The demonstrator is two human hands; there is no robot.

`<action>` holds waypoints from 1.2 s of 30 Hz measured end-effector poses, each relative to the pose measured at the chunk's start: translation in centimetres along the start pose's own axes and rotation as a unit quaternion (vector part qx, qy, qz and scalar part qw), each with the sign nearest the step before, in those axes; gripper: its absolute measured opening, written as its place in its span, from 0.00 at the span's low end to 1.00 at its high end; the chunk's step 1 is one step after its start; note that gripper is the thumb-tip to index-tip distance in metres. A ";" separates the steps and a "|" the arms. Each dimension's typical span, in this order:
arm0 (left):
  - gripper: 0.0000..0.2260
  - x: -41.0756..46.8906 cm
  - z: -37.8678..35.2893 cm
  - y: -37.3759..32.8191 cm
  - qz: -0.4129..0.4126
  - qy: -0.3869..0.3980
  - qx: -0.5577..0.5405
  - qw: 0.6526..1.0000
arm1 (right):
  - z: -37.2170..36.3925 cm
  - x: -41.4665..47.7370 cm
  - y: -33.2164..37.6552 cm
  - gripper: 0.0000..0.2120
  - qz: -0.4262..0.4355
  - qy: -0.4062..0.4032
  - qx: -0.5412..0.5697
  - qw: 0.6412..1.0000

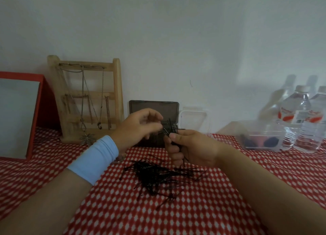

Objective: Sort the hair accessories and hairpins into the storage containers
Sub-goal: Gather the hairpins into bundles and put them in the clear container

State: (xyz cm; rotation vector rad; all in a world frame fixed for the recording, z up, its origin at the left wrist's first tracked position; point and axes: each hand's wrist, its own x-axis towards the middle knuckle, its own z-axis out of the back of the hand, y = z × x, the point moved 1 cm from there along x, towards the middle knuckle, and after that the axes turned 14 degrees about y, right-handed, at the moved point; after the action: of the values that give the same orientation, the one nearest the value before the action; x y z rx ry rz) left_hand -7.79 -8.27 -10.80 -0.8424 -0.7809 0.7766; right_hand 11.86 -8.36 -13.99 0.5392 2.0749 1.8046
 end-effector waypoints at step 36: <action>0.08 0.2 0.2 -1.2 0.005 -0.010 0.141 0.990 | 0.1 0.5 -0.3 0.12 -0.065 -0.095 -0.302 0.946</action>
State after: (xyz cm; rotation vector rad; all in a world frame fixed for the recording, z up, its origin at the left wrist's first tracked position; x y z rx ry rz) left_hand -7.57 -8.55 -9.64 -0.5858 -0.6659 0.8818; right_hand 11.43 -8.07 -14.32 0.3703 1.2974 2.0732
